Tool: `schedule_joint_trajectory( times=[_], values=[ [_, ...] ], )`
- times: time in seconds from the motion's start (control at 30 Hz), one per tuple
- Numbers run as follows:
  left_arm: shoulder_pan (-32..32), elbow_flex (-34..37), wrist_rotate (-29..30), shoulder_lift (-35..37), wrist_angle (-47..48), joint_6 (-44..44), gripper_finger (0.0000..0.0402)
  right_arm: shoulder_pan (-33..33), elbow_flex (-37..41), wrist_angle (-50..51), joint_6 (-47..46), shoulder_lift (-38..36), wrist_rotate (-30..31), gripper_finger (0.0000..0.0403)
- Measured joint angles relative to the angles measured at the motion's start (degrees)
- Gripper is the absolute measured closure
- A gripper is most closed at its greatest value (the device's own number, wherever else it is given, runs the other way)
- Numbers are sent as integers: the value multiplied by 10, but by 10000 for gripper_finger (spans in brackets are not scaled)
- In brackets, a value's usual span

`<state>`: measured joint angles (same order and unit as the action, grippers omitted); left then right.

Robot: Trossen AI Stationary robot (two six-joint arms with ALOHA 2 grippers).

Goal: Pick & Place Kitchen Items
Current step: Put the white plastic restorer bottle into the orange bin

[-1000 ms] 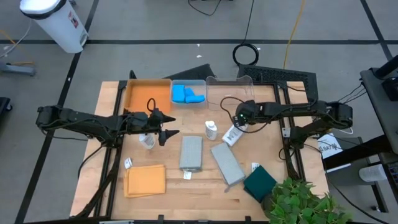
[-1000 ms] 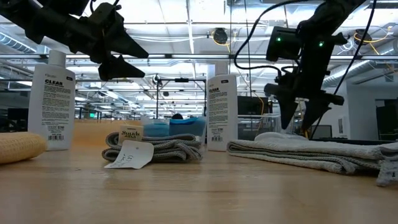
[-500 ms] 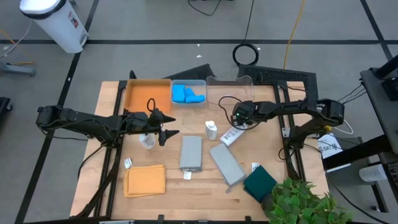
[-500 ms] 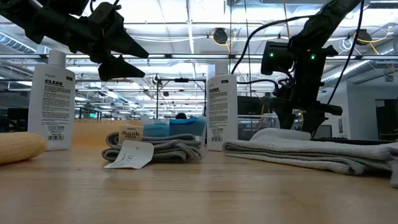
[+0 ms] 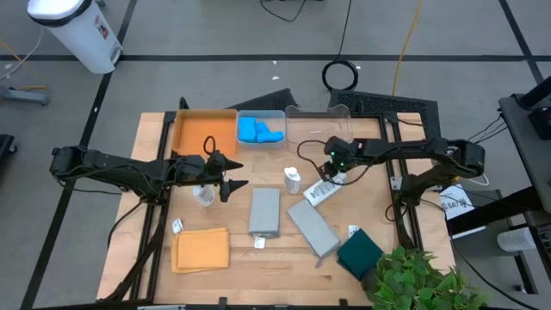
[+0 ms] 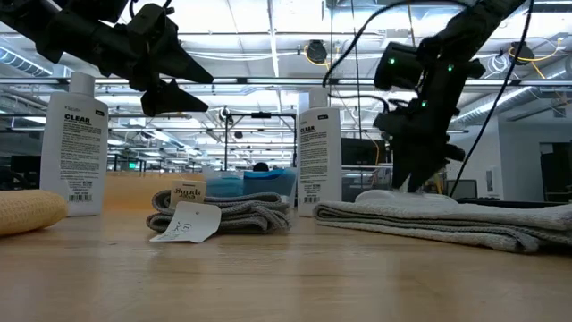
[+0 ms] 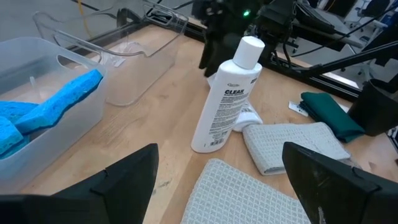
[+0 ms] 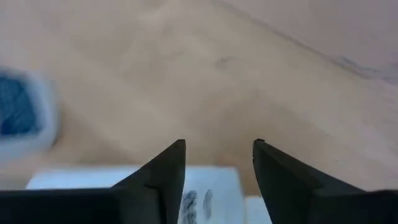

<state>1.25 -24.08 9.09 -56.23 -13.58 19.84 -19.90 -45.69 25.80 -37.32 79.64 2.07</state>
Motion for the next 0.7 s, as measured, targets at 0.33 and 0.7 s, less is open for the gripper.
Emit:
schedule_joint_trajectory(
  times=[0.33, 0.7],
  values=[
    [0, 0, 0, 0, 0, 1, 55, 5, 0, 114, 430, -86, -7, 263],
    [0, 0, 0, 0, 0, 0, 55, 5, 55, 134, 512, -84, -7, 279]
  ],
)
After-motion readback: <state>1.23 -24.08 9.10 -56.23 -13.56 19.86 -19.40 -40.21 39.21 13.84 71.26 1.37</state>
